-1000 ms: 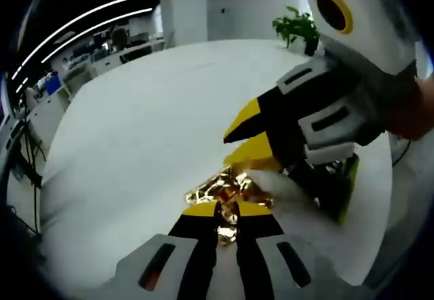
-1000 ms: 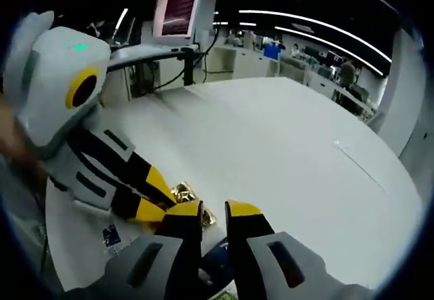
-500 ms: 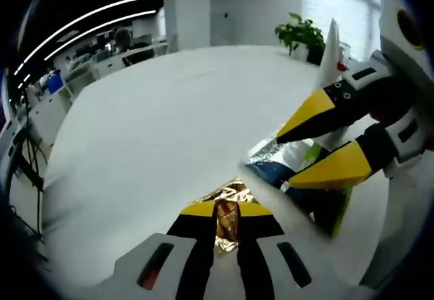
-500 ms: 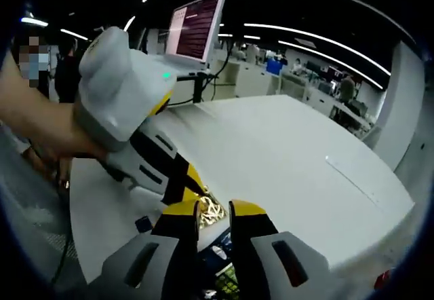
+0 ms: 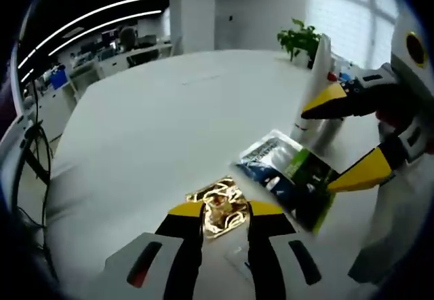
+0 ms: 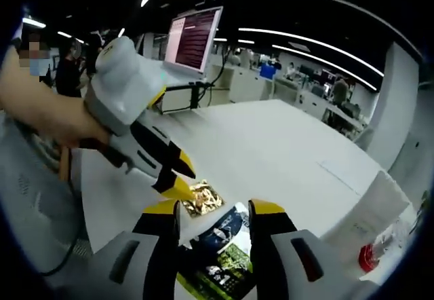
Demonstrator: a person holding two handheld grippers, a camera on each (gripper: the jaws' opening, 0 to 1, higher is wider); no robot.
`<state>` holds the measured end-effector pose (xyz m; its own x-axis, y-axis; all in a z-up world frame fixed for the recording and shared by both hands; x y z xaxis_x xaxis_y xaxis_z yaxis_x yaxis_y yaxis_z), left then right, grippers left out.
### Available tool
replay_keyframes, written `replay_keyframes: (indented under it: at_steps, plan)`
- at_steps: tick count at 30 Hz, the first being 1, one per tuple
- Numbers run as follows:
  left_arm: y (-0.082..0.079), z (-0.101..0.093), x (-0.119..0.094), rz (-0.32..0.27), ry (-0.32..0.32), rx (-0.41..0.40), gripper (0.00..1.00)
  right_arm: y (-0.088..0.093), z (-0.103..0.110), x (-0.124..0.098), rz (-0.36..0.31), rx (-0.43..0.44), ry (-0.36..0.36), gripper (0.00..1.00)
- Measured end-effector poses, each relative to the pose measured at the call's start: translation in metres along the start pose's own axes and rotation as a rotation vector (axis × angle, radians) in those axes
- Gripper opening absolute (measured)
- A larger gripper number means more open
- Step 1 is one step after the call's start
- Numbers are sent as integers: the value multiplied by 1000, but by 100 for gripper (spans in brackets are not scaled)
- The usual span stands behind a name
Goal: Arrange the skincare products in the storage area until every visible bottle or jar stands upright without overlapping.
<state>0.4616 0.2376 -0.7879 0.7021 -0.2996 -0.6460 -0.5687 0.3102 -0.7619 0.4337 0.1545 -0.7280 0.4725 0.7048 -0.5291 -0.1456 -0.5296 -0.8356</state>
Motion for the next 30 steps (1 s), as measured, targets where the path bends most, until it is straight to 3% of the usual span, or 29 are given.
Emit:
replay_keyframes:
  at_steps: [6, 12, 24, 28, 30]
  plan:
    - [-6, -6, -25, -23, -5, -33, 39, -7, 5, -34, -42, -14, 24, 56]
    - [-6, -11, -52, -47, -19, -87, 52, 1, -1, -76, -66, 35, 94, 72]
    - [-5, -21, -107, -134, -22, -156, 77, 48, -31, -154, -38, 263, 224, 100]
    - [-1, -28, -126, -132, -41, -178, 93, 53, -38, -175, -98, 412, 251, 100]
    - [0, -34, -133, -121, -52, -181, 97, 62, -41, -183, -89, 445, 257, 100]
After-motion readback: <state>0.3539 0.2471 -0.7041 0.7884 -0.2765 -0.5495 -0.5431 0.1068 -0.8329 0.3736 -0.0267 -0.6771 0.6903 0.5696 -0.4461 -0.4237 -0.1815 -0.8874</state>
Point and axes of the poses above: the point that each gripper's makers call its tool centre point, and the gripper's own axes: x roughly forward along the fingers, z roughly to its left, y roughly out of its underside, the point moved 1 cm from there along -x, roughly backward along the fingers, and after that the axes turned 7 degrees about -y, right-handed, at the moved point
